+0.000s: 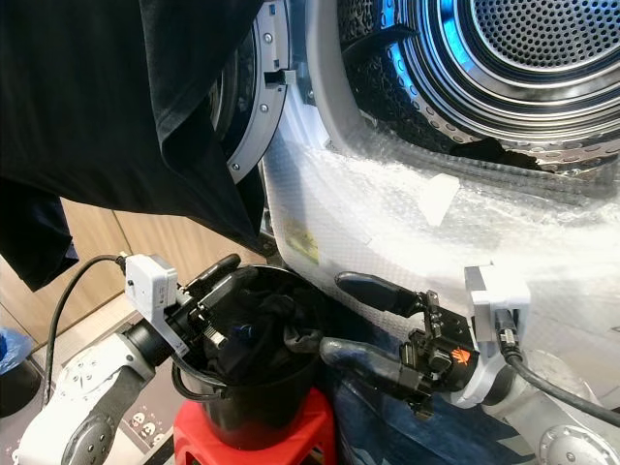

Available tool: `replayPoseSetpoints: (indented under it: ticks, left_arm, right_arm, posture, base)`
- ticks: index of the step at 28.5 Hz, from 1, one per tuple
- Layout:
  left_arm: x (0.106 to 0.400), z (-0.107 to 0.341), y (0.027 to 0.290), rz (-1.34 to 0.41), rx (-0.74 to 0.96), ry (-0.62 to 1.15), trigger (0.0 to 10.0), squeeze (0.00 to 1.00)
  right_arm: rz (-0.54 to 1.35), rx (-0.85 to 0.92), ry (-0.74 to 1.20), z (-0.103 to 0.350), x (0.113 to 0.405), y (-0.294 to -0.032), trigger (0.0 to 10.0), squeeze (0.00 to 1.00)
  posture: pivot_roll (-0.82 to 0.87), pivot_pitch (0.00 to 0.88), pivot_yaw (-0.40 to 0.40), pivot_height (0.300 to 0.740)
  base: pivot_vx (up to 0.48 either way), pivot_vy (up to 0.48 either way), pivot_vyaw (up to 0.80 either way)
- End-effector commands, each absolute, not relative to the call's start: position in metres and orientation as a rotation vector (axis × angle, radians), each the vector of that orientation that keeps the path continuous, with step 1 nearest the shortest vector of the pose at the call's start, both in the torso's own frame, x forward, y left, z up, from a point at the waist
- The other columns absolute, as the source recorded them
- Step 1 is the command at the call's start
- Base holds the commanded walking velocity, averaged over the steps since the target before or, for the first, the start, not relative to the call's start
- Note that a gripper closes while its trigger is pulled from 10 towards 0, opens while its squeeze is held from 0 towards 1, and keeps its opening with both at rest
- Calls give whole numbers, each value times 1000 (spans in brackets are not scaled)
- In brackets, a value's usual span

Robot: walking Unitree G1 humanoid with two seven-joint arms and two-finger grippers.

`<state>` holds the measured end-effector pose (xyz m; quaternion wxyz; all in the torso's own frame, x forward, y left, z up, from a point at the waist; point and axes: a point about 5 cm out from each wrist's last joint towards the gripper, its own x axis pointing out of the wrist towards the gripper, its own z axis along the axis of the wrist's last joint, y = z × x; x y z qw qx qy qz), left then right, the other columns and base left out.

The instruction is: Clothes washing

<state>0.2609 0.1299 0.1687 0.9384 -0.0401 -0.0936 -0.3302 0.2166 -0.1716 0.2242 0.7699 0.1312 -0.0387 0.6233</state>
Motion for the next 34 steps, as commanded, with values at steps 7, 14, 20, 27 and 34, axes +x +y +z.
replayPoseSetpoints:
  ticks: [7, 14, 20, 27, 34]
  left_arm:
    - [272, 148, 133, -653, -121, -97, 10000, 1000]
    - [292, 148, 130, -685, -146, -93, 10000, 1000]
    - [301, 142, 124, -741, -150, -57, 10000, 1000]
    - [305, 140, 117, -749, -164, -27, 10000, 1000]
    - [308, 129, 112, -734, -195, 85, 10000, 0]
  right_arm:
    - [1350, 260, -100, 229, 217, -172, 10000, 0]
    - [1324, 255, -109, 231, 214, -174, 10000, 0]
    - [1304, 251, -111, 232, 211, -176, 10000, 0]
    - [1276, 248, -108, 232, 208, -178, 10000, 0]
    - [1263, 249, -111, 232, 207, -178, 10000, 0]
  posture:
    - [-72, 33, 8, 740]
    - [-87, 38, 14, 740]
    - [-125, 53, 30, 740]
    - [-145, 62, 41, 740]
    - [-159, 61, 51, 740]
  base:
    - [0, 0, 0]
    - [0, 0, 0]
    - [0, 0, 0]
    - [0, 0, 0]
    - [0, 0, 0]
